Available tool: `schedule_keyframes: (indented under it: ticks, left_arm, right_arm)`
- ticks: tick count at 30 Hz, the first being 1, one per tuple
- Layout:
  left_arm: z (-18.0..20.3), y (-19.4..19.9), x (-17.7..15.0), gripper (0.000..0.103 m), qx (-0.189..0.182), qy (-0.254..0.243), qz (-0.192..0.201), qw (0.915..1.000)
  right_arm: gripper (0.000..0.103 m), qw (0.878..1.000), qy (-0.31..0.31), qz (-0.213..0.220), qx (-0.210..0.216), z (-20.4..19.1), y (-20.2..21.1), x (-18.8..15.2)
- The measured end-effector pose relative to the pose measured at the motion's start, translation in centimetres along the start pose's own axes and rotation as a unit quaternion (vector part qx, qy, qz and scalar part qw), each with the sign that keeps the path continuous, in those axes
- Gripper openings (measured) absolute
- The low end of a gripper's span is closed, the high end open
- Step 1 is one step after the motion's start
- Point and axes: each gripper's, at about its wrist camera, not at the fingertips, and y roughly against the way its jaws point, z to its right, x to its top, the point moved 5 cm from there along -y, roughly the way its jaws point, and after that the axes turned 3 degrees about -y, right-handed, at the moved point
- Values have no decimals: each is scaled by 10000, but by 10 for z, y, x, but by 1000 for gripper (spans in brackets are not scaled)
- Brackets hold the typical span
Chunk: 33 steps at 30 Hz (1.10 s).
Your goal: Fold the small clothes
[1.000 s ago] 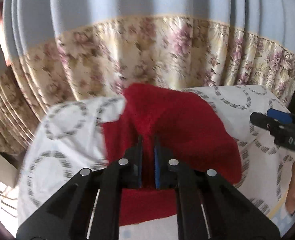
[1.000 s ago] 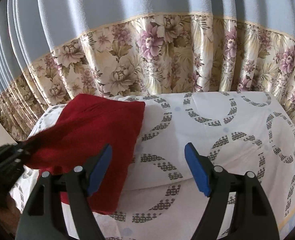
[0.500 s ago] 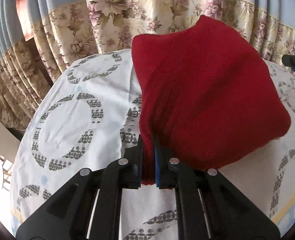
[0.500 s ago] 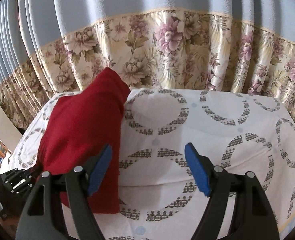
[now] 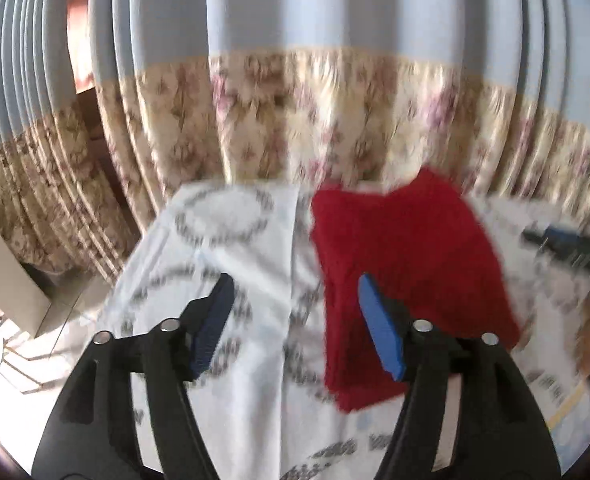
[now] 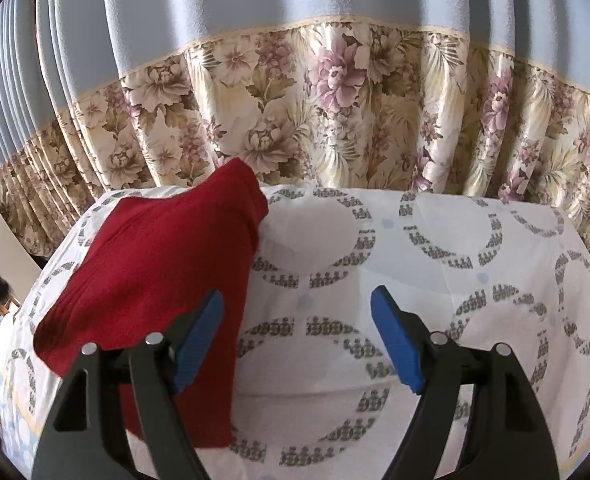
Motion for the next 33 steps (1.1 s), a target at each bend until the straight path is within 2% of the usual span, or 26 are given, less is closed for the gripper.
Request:
schedule_keyframes:
  ticks: [4, 8, 11, 13, 15, 17, 19, 21, 23, 25, 30, 33]
  left_arm:
    - [22, -19, 38, 68, -73, -260, 63, 9996]
    - [44, -72, 48, 68, -301, -157, -318, 9989]
    - [52, -106, 40, 68, -334, -66, -627, 9974]
    - [48, -130, 22, 68, -66, -14, -909, 9958]
    - [39, -143, 2, 74, -69, 128, -1083, 9940]
    - [31, -144, -10, 87, 72, 185, -999, 9948]
    - [26, -142, -16, 88, 76, 268, -899, 9956]
    - [24, -140, -19, 87, -95, 409, -778, 9961]
    - [18, -135, -21, 87, -285, 620, -675, 9954]
    - [15, -129, -22, 88, -434, 747, -647, 9942]
    - [17, -112, -34, 88, -540, 702, -603, 9942]
    - [19, -115, -46, 89, -733, 841, -670, 9915]
  right_arm:
    - [77, 10000, 2, 36, 63, -4, -8, 14]
    - [77, 9999, -36, 16, 115, -11, -19, 27]
    - [77, 9998, -71, -14, 182, -18, -26, 31]
    - [77, 9997, -51, -63, 212, -24, -32, 31]
    - [78, 9995, 3, -131, 275, -32, -38, 28]
    - [79, 9993, 30, -195, 315, -38, -44, 24]
    - [79, 9988, 13, -232, 435, -44, -51, 20]
    - [79, 9987, -44, -203, 465, -47, -54, 18]
    - [79, 9967, -303, -240, 717, -47, -57, 18]
    - [79, 9959, -396, -211, 790, -46, -55, 16]
    - [79, 9948, -401, -165, 917, -47, -48, 7]
    - [81, 9951, -391, -180, 886, -47, -50, 2]
